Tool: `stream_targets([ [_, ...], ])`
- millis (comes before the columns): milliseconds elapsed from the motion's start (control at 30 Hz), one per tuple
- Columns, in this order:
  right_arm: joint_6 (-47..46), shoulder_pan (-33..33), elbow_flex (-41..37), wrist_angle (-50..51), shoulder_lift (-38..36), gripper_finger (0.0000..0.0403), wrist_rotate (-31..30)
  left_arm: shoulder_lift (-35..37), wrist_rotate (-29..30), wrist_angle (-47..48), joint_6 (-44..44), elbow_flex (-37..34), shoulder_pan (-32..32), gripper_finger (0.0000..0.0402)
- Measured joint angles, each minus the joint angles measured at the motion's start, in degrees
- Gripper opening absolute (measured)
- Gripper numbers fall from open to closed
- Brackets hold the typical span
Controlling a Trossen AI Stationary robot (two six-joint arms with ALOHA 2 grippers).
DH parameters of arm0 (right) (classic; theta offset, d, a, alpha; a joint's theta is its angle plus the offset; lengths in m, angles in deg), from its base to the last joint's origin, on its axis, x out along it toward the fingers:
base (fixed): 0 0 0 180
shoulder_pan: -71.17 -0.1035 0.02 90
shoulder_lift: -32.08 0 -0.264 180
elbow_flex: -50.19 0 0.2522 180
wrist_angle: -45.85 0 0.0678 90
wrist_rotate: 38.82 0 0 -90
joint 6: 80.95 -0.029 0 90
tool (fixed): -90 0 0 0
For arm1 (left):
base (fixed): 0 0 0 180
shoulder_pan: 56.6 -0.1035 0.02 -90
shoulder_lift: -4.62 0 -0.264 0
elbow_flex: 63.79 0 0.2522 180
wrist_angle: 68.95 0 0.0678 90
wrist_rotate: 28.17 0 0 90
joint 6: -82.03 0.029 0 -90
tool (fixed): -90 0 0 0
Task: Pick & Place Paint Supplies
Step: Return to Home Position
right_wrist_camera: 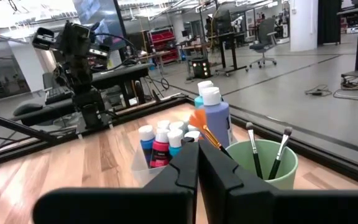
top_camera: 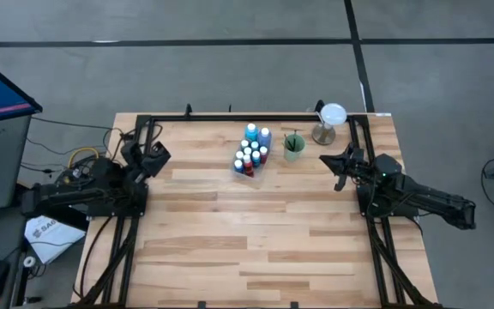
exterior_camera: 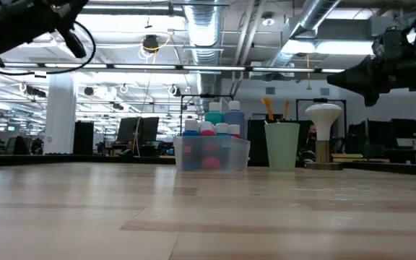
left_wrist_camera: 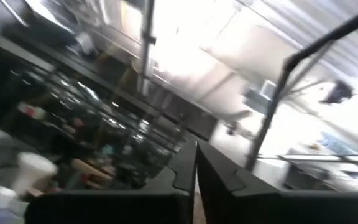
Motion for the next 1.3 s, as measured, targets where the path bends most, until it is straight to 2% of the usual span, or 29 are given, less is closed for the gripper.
stream_targets([
  [167,0.0,0.0,0.0,0.0,0.0,0.0006,0.0,2.14,-1.95,4.68,-4.52,-0.01,0.02,0.0001],
  [267,0.01,0.0,-0.02,0.0,0.0,0.0006,0.0,2.31,-3.32,11.95,-6.41,-0.01,0.06,0.0001],
  [400,0.02,0.0,-0.02,0.0,0.0,0.0006,0.0,2.27,-11.84,16.3,-0.44,0.63,0.73,0.0001],
  [467,0.02,0.0,-0.02,0.0,0.0,0.0006,0.0,2.33,-12.92,17.9,3.64,2.34,0.98,0.0],
  [533,0.02,0.0,-0.02,0.0,0.0,0.0006,0.0,2.36,-11.11,25.55,4.25,4.84,0.92,0.0],
  [633,0.02,0.0,-0.02,0.0,0.0,0.0006,0.0,2.23,-7.41,45.34,0.78,9.24,0.92,0.0],
  [700,0.02,0.0,-0.03,0.0,0.0,0.0006,0.0,2.26,-4.79,56.85,1.45,12.35,0.96,0.0],
  [767,0.02,0.0,-0.04,0.0,0.0,0.0006,0.0,2.41,-0.37,62.49,4.33,14.19,1.4,0.0],
  [900,0.02,0.0,-0.04,0.0,0.0,0.0006,0.0,2.71,8.03,61.98,14.05,14.26,4.06,0.0],
  [967,0.02,0.0,-0.04,0.0,0.0,0.0006,0.0,3.08,10.96,57.56,16.79,13.0,5.71,0.0],
  [1067,0.02,0.0,-0.07,0.0,0.02,0.0006,0.0,4.17,12.26,50.02,18.88,10.01,8.29,0.0],
  [1300,0.02,0.0,-0.07,0.0,0.02,0.0006,0.0,10.24,12.48,43.39,17.67,1.09,13.52,0.0],
])
